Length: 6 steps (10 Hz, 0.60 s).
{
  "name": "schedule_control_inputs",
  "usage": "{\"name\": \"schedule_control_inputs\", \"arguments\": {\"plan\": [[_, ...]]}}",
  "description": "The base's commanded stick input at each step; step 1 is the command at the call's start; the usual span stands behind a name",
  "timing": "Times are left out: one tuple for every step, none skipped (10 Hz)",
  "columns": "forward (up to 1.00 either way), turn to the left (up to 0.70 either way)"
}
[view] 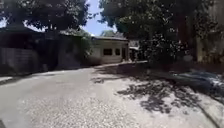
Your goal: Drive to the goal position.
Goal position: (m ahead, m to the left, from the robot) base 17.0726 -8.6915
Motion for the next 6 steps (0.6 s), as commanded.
{"name": "schedule_control_inputs", "arguments": {"plan": [[1.00,0.01],[1.00,0.41],[1.00,0.41],[1.00,0.41],[1.00,0.41],[1.00,0.41]]}}
